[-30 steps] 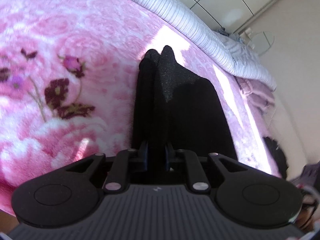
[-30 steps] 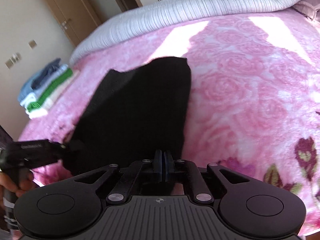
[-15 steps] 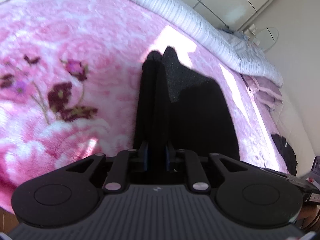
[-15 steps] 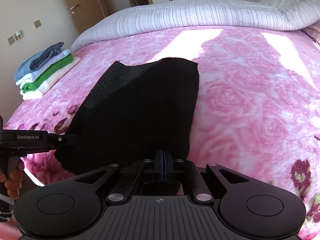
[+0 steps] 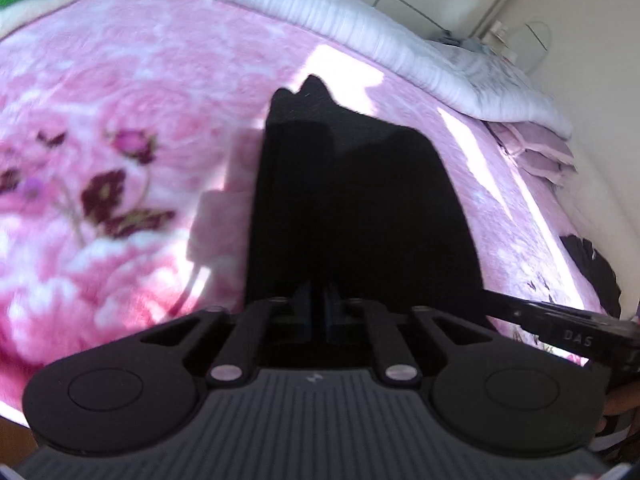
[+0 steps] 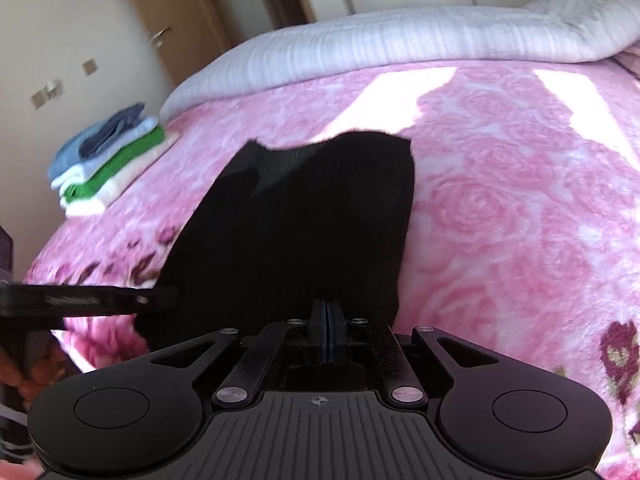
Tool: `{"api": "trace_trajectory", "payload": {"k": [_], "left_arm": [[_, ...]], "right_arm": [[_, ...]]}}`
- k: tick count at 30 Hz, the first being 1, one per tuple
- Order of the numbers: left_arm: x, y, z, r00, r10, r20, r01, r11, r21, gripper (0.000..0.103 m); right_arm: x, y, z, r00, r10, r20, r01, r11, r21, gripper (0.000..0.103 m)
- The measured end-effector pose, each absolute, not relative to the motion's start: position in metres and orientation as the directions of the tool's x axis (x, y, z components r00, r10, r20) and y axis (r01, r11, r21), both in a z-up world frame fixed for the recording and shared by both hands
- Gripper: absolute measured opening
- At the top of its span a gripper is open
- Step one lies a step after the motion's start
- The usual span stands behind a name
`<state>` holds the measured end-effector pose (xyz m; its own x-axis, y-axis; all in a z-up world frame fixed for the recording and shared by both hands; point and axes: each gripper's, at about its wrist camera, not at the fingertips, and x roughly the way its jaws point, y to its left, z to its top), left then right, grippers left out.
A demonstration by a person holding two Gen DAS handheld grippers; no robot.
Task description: Fold clothes
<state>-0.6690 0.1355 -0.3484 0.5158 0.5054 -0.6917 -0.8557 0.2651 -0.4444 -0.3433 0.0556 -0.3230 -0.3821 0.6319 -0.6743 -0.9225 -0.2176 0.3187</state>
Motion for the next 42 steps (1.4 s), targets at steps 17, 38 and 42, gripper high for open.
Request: {"api": "trace_trajectory", "payload": {"k": [17, 38, 42], "left_arm": [[-0.605, 0.281, -0.324, 0.476, 0.518, -0.710, -0.869, 0.401, -0.290, 0.006], [-0.639, 0.176, -0.310, 0.456, 0.537, -0.709, -0.885, 0.356, -0.300, 0.003], [-0.637, 0.145, -0.319, 0.398, 0.532, -0.747, -0.911, 0.324, -0.255, 0.003]], "right_arm": [[-0.323, 0.203, -0.314, -0.351, 0.633, -0.690, -0.936, -0.242, 0.255, 0.006], [-0.332, 0.114, -0.295, -0.350, 0.642, -0.683, -0.937, -0.247, 0.247, 0.006], [-0.342, 0.065, -0.298, -0.349, 0.626, -0.697, -0.937, -0.233, 0.259, 0.006]]}}
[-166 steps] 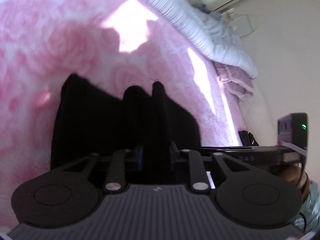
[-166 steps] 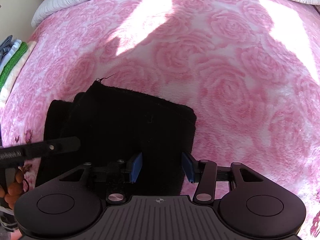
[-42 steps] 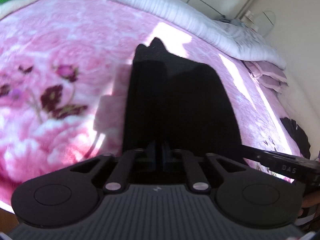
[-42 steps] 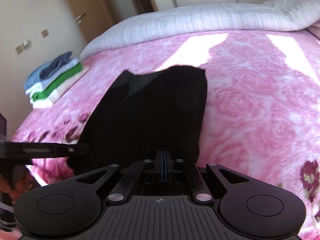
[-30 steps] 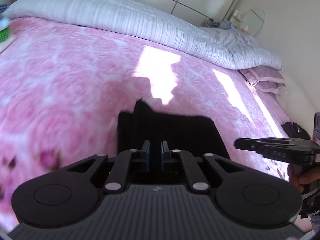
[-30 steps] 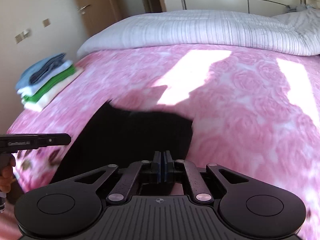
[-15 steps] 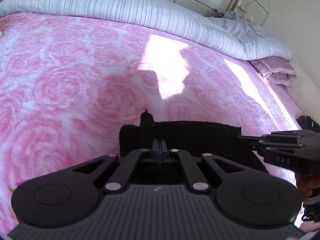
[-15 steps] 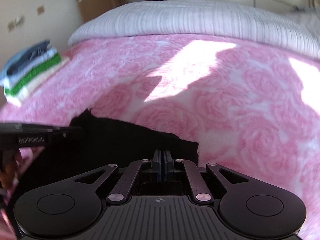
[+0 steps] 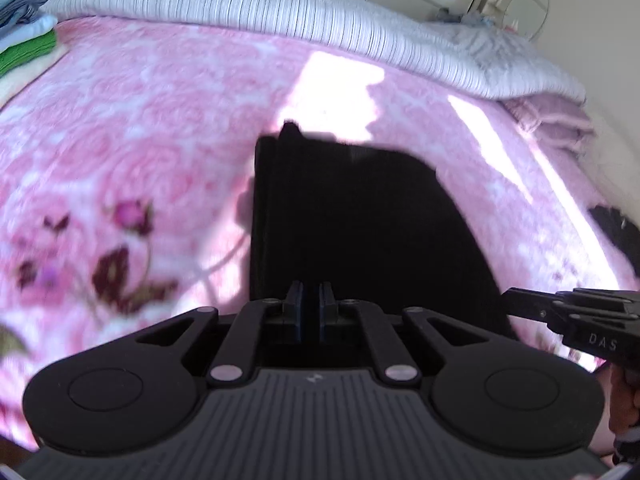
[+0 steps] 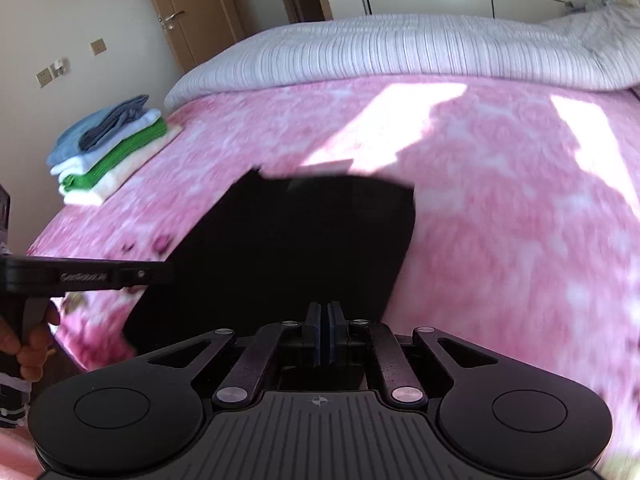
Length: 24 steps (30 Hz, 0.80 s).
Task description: Fold clothes
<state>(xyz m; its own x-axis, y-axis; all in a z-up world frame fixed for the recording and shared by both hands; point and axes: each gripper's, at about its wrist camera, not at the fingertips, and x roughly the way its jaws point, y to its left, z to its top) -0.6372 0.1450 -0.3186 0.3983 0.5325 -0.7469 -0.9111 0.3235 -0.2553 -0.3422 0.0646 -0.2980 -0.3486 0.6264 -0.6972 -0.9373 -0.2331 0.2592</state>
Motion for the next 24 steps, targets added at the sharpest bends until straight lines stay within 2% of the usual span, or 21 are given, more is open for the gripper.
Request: {"api": "trace_trajectory", "payload": {"k": [8, 16, 18, 22, 24], "left_arm": [[-0.608, 0.125, -0.329, 0.255, 0.581, -0.773, -0.946, 0.317, -0.073, 0.003], [-0.594, 0.113, -0.328, 0.171, 0.619, -0.766, -0.951, 0.308, 0.037, 0.003], [-0.594, 0.105, -0.320, 0.172, 0.624, -0.762, -0.954, 0.299, 0.030, 0.004], [-0.601, 0.084, -0.310, 0.180, 0.629, -0.757, -0.958, 0.286, 0.009, 0.017], [-0.606, 0.075, -0.309, 0.186, 0.622, -0.761, -0.960, 0.279, -0.008, 0.017]], "right_arm": [[-0.372, 0.055, -0.318, -0.234, 0.618, -0.751, -0.962, -0.259, 0.087, 0.006], [-0.392, 0.042, -0.330, -0.123, 0.663, -0.738, -0.958, -0.272, -0.085, 0.006], [-0.395, 0.039, -0.331, -0.108, 0.675, -0.730, -0.957, -0.268, -0.107, 0.006], [-0.385, 0.029, -0.328, -0.099, 0.691, -0.716, -0.977, -0.205, -0.062, 0.006], [-0.381, 0.023, -0.325, -0.066, 0.678, -0.732, -0.987, -0.153, -0.053, 0.010]]}}
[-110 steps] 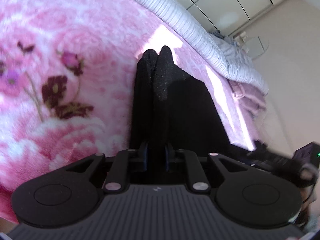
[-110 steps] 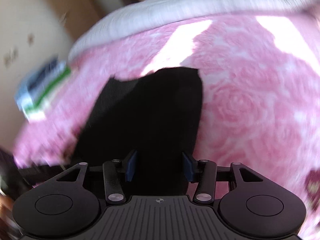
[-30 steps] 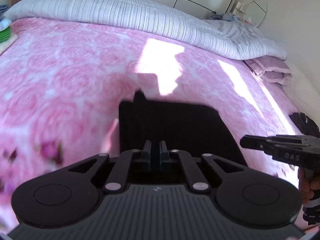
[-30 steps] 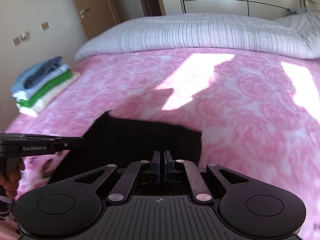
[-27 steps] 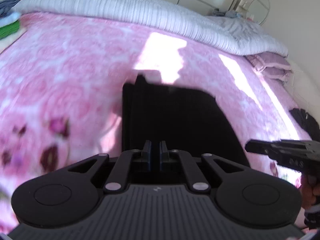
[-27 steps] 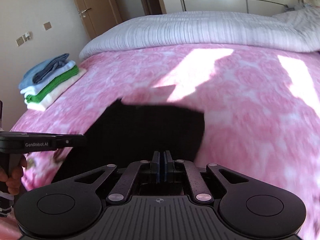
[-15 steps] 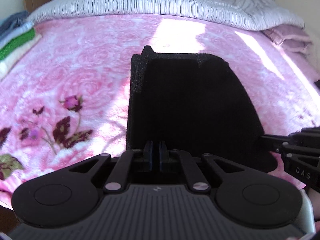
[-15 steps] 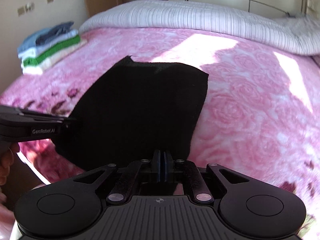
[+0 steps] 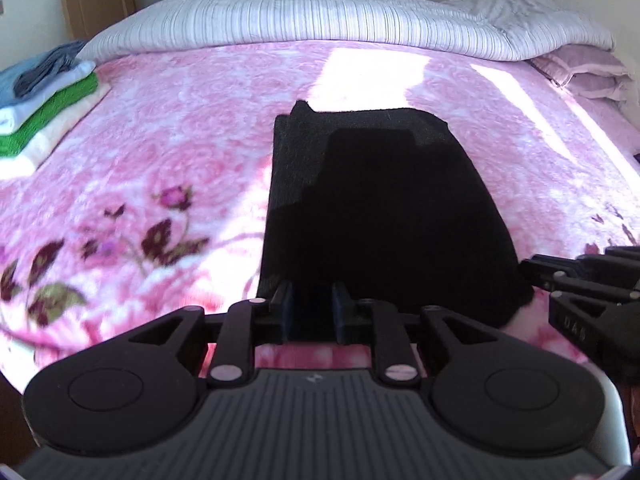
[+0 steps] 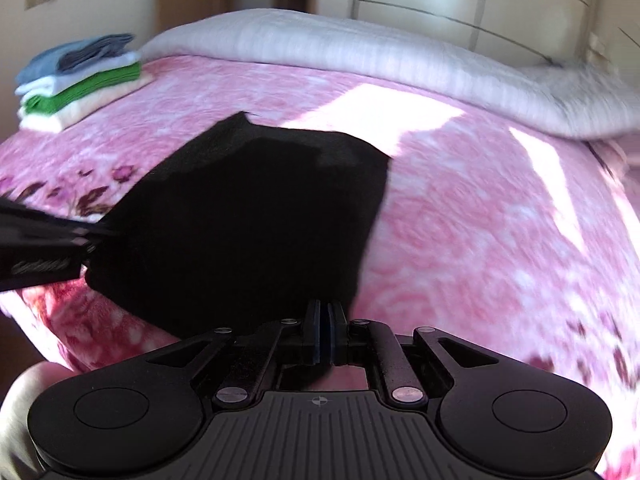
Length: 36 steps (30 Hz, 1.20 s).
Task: Fold clothes
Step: 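Open both grippers and pull back from the folded black garment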
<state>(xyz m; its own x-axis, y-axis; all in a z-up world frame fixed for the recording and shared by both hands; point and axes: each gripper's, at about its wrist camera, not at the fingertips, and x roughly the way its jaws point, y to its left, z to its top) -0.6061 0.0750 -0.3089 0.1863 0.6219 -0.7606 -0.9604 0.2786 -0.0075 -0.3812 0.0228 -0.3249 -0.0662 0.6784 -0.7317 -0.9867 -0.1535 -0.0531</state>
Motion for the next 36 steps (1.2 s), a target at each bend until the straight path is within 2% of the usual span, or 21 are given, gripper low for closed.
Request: {"api": "trace_trajectory", "payload": {"k": [1, 2, 3, 4, 5, 6, 10, 24, 36], "left_arm": [[-0.608, 0.071, -0.308, 0.189, 0.619, -0.762, -0.961, 0.275, -0.015, 0.017], [-0.610, 0.066, -0.308, 0.189, 0.619, -0.762, -0.963, 0.270, -0.019, 0.018], [-0.612, 0.061, -0.307, 0.191, 0.621, -0.760, -0.963, 0.268, -0.022, 0.022], [-0.613, 0.056, -0.306, 0.195, 0.624, -0.757, -0.963, 0.268, -0.027, 0.025], [-0.613, 0.051, -0.304, 0.202, 0.626, -0.753, -0.962, 0.269, -0.035, 0.026], [-0.613, 0.047, -0.304, 0.209, 0.625, -0.752, -0.962, 0.270, -0.043, 0.028], [-0.611, 0.031, -0.301, 0.233, 0.624, -0.746, -0.959, 0.275, -0.069, 0.031], [-0.616, -0.008, -0.288, 0.201, 0.651, -0.732, -0.966, 0.257, -0.037, 0.040], [-0.602, -0.037, -0.264, 0.134, 0.699, -0.703, -0.964, 0.257, 0.072, 0.046]], "right_arm": [[-0.380, 0.019, -0.323, -0.046, 0.671, -0.740, -0.991, -0.127, -0.053, 0.013], [-0.378, 0.016, -0.322, -0.024, 0.664, -0.747, -0.994, -0.098, -0.055, 0.024], [-0.376, 0.012, -0.320, 0.002, 0.657, -0.754, -0.996, -0.064, -0.059, 0.043], [-0.373, 0.008, -0.319, 0.029, 0.650, -0.760, -0.998, -0.028, -0.062, 0.054], [-0.371, 0.004, -0.317, 0.043, 0.639, -0.768, -0.998, 0.000, -0.056, 0.072], [-0.368, 0.000, -0.316, 0.043, 0.628, -0.777, -0.999, 0.018, -0.041, 0.077], [-0.369, -0.014, -0.308, -0.015, 0.595, -0.803, -0.999, 0.015, 0.030, 0.077], [-0.397, -0.057, -0.291, -0.069, 0.646, -0.761, -0.997, -0.075, 0.027, 0.077], [-0.392, -0.071, -0.288, -0.139, 0.646, -0.751, -0.990, -0.097, 0.101, 0.077]]}}
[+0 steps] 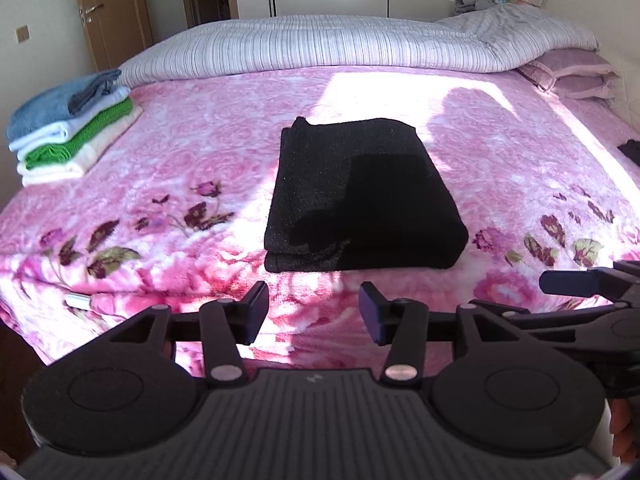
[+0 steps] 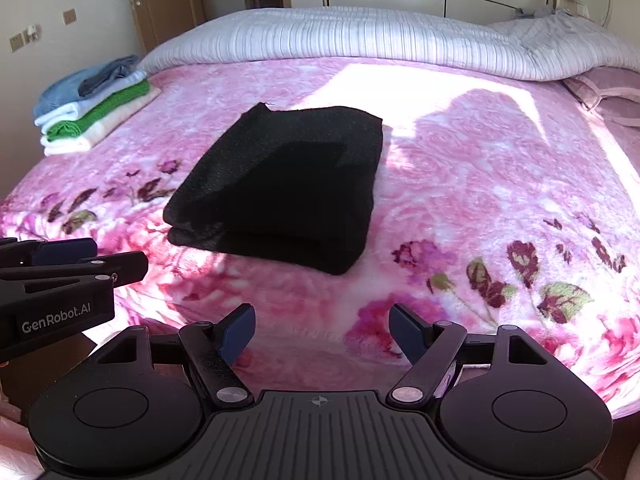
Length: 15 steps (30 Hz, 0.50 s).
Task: Fold clothes
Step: 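Open both grippers and pull back from the folded black garment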
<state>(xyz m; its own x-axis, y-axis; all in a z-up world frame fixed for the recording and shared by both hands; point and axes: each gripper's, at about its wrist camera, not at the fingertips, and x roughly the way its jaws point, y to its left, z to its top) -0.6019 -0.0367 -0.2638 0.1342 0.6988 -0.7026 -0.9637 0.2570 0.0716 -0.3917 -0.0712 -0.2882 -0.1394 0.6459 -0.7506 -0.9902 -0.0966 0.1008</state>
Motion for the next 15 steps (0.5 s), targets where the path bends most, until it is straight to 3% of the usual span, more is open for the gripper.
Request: {"api": "trace_trajectory", "payload": {"k": [15], "left_arm": [[-0.600, -0.055, -0.267, 0.130, 0.704, -0.698, -0.960, 0.265, 0.089, 0.046]], "right_arm": [[-0.381, -0.079, -0.298, -0.142, 0.634, -0.760, -0.990, -0.090, 0.109, 0.077]]}}
